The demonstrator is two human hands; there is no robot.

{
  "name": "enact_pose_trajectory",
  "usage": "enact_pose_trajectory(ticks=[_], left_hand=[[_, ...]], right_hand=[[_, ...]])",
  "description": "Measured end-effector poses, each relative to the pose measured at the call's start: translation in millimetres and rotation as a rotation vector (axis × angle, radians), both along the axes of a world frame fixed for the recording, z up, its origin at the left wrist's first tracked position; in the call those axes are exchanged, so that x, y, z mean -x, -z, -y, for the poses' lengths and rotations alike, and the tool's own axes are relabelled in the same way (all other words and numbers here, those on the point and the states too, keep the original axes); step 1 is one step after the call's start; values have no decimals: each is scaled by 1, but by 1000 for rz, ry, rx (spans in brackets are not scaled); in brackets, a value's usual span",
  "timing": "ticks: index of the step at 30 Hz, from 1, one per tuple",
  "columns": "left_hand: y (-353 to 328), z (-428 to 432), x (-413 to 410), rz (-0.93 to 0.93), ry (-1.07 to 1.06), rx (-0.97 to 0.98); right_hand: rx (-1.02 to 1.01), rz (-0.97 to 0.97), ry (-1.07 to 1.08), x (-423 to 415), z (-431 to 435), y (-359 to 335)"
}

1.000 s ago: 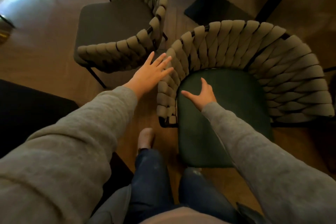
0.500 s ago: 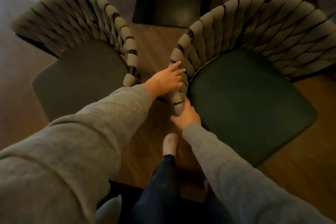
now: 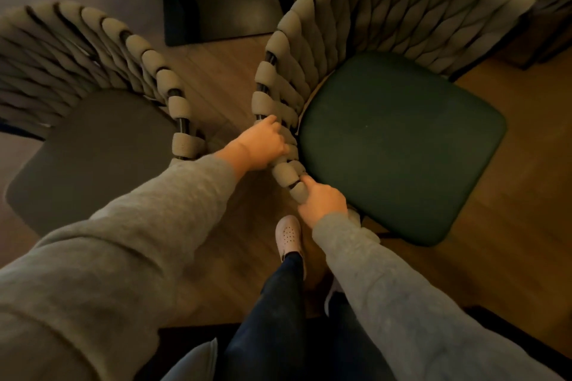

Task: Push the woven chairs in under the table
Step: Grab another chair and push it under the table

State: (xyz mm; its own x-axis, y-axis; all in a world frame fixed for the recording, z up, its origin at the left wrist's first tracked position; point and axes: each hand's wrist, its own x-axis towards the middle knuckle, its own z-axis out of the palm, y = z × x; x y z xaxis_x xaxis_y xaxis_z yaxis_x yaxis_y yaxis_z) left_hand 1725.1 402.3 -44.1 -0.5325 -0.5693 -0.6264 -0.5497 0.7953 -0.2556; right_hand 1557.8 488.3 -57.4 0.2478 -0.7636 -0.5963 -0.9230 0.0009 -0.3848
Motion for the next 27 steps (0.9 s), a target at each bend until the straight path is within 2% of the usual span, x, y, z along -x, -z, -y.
enact_pose_trajectory(ticks=[13,16,19,23,27], left_hand=[[-18,-113,118,-134,-261,-155],[-16,-122,128,-124,-131,-234],[-19,-91,108,-61,48,-307],[-21,-14,70,154,151,-190],[-16,15,67,271,223,-157]], right_hand=[[-199,-185,-221,132,-62,-17],[-284,-230,-243,150,-76,-24],[-282,-203,-154,138,-81,-28],[-227,-107,-22,86,-77,-19],[-251,-127,36,67,-72,-6]])
